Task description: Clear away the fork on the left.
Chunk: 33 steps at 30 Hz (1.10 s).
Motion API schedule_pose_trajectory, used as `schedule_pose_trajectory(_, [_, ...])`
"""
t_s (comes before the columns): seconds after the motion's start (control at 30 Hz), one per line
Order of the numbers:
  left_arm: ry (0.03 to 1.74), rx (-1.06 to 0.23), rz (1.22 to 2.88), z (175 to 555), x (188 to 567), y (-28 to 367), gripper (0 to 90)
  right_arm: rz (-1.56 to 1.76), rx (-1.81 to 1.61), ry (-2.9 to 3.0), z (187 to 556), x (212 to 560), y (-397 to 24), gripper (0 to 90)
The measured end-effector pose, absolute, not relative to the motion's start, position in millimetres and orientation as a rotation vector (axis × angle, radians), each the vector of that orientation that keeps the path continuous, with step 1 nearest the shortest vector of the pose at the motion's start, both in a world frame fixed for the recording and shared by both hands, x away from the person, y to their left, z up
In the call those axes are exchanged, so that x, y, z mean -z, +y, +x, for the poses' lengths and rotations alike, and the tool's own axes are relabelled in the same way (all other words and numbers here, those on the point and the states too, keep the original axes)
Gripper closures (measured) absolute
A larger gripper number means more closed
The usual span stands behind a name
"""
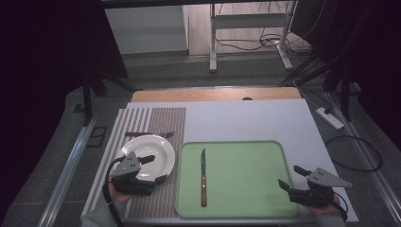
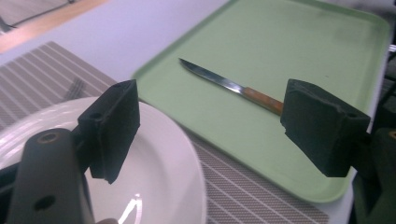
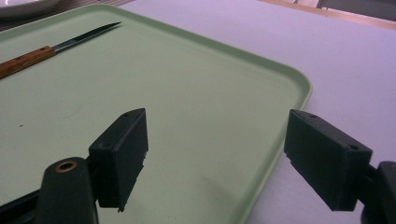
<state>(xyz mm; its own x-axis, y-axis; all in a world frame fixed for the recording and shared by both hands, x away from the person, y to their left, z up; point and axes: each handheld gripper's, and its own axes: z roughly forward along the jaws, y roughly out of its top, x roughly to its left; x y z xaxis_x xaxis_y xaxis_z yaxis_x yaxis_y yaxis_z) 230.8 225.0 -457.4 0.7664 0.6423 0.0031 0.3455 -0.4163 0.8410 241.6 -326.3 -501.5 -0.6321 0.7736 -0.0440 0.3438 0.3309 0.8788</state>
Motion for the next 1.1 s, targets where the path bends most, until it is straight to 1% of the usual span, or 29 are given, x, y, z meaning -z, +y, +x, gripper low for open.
schedule_pose_trajectory(0.17, [0.755,-0.455,2.072,239.5,451.5,236.8,20.7,0.986,-1.242,2.135,239.2,501.3,-327.8,21.7])
schedule_pose_trajectory(0.23, [0.74,-0.453,2.094,243.2,449.9,240.6,21.7,0.99,-1.24,2.132,237.9,501.2,-328.9,21.7])
schedule_pose_trajectory(0.4, [0.713,-0.484,2.174,256.3,444.5,252.1,24.6,0.998,-1.238,2.123,235.3,500.9,-331.1,21.8])
schedule_pose_trajectory(0.73, [0.682,-0.513,2.348,287.5,431.4,274.5,25.8,0.993,-1.232,2.12,234.6,500.5,-331.1,21.9])
schedule_pose_trajectory(0.83, [0.663,-0.501,2.378,296.2,429.1,280.4,25.9,0.993,-1.237,2.121,234.7,500.7,-331.4,21.8])
schedule_pose_trajectory(1.0, [0.663,-0.527,2.41,310.8,428.1,291.9,27.0,0.996,-1.24,2.122,235.0,501.1,-331.8,21.8])
schedule_pose_trajectory(1.1, [0.668,-0.513,2.402,322.5,429.3,303.0,27.4,1.006,-1.23,2.126,235.4,501.5,-331.9,21.9])
